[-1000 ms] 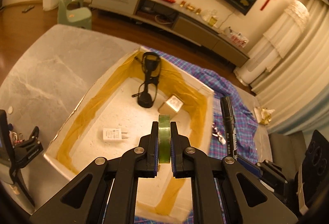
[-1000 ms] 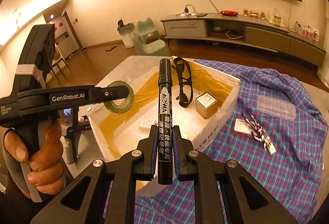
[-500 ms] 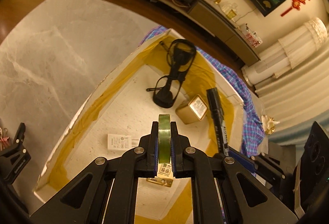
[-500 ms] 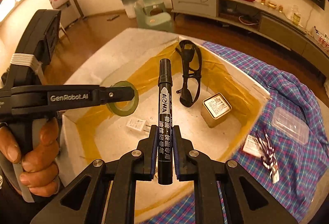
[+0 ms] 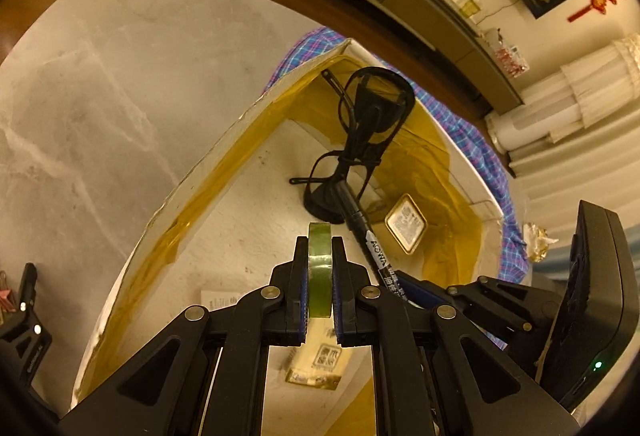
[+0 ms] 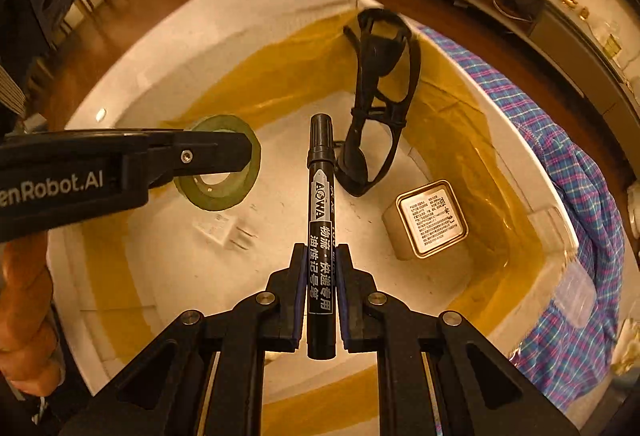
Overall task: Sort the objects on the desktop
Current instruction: 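Open both tools to drop the green tape and black marker into the box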
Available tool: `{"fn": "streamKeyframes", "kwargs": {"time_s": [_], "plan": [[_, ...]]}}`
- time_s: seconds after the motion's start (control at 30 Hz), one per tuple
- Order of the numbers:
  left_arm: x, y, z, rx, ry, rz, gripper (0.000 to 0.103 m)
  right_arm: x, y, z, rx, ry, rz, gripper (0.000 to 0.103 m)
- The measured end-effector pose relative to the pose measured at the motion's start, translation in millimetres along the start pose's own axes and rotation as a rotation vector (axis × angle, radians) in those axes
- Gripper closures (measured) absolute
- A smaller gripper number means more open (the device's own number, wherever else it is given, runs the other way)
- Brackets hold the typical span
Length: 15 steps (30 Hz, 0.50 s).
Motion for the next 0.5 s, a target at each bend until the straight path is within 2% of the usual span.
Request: {"fn": "streamKeyframes", "kwargs": {"time_s": [0.27,0.37,0.5], "plan": [[-23,12,-9,0.000,0.017,-0.062,0.092,-13,-12,-4,0.033,0.056,0.053,0.088],[-25,16,-11,0.005,0.015,-0.053,0.067,-12,-15,-4,0.022,0.054,0.053,0.086],[-24,11,-10,-0.017,0.009,-0.058,0.066,-7,-19,-1,0.006,0.037,0.041,0.086]]}}
Point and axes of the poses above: each gripper's, at about its wrist camera, not at the fingertips, and x roughly against the way its jaws point, y to its left, z to its underside, the point moved 5 cm from there along -x, roughly the way its jaws point, and after that the axes turned 3 degrees about -x, right-handed, at the moved point
